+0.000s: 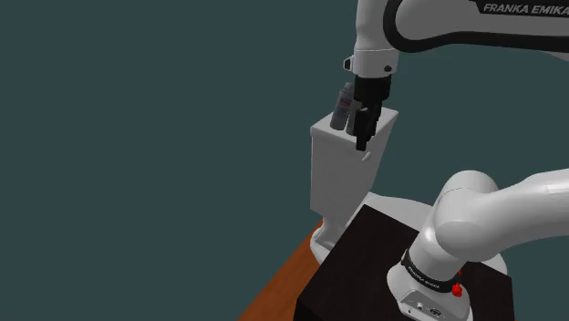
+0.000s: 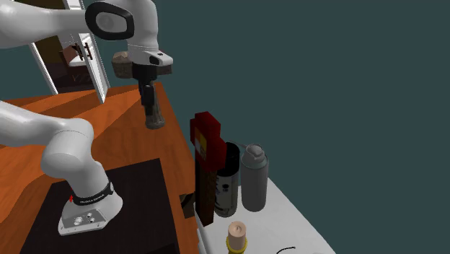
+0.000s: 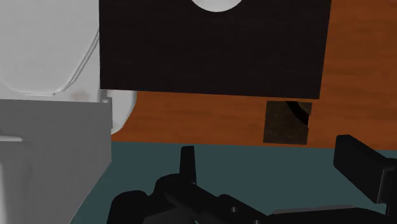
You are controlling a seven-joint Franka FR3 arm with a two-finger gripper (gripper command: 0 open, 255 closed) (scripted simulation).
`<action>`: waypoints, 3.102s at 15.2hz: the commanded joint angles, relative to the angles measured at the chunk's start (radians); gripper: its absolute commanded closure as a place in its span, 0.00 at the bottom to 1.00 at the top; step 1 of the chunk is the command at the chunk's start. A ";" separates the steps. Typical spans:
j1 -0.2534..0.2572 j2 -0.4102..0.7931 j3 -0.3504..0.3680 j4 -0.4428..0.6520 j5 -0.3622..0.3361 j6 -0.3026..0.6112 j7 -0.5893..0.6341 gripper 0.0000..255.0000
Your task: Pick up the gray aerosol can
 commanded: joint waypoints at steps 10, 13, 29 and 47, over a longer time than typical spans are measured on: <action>-0.100 0.227 -0.096 0.137 -0.097 0.152 -0.005 0.00; -0.127 0.304 -0.128 0.197 -0.119 0.191 -0.004 0.00; -0.253 0.722 -0.298 0.635 -0.131 0.296 -0.023 0.00; -0.306 0.875 -0.357 0.732 -0.091 0.392 -0.030 1.00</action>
